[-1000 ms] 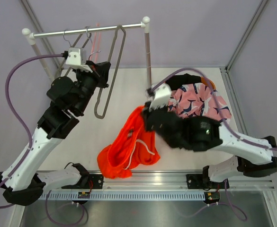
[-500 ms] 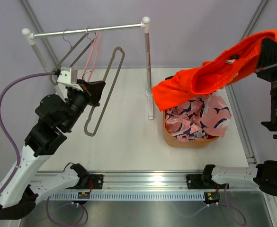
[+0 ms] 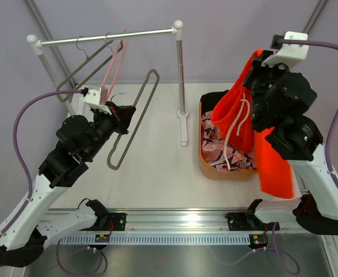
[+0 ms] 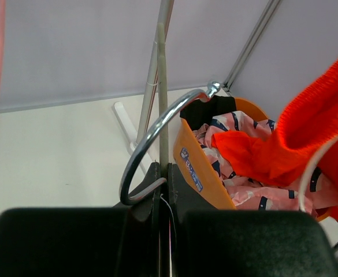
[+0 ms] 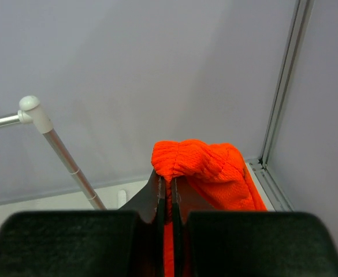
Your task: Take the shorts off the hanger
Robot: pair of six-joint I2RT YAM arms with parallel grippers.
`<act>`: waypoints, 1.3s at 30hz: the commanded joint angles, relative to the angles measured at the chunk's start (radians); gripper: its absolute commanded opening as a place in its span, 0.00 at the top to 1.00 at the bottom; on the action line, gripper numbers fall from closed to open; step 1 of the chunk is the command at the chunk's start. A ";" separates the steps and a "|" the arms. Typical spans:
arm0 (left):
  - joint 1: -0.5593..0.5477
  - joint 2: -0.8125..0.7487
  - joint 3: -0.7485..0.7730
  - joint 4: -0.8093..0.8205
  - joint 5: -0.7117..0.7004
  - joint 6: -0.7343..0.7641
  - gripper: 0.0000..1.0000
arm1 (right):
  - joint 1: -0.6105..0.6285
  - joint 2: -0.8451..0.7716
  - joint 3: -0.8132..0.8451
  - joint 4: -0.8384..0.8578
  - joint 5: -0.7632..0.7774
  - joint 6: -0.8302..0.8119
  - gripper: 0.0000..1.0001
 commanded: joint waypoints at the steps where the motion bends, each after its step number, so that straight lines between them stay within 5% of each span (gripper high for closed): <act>1: 0.000 -0.020 -0.007 0.050 0.024 -0.009 1.00 | -0.081 0.052 0.124 -0.114 -0.137 0.118 1.00; 9: 0.000 -0.034 -0.050 0.045 0.023 -0.005 1.00 | -0.414 0.121 0.210 -0.290 -0.401 0.351 1.00; 13: 0.000 -0.029 -0.073 0.063 0.027 -0.011 1.00 | -0.483 0.085 0.057 -0.293 -0.479 0.425 1.00; 24: 0.000 0.011 -0.059 0.037 -0.006 -0.015 1.00 | -0.483 -0.340 -1.071 -0.032 -0.677 0.842 1.00; 29: 0.000 0.046 -0.029 0.037 0.007 -0.031 1.00 | -0.483 -0.165 -1.148 0.061 -0.792 0.874 1.00; 39: 0.000 0.069 0.059 -0.055 -0.017 -0.029 1.00 | -0.492 0.328 -0.933 0.184 -0.987 0.856 1.00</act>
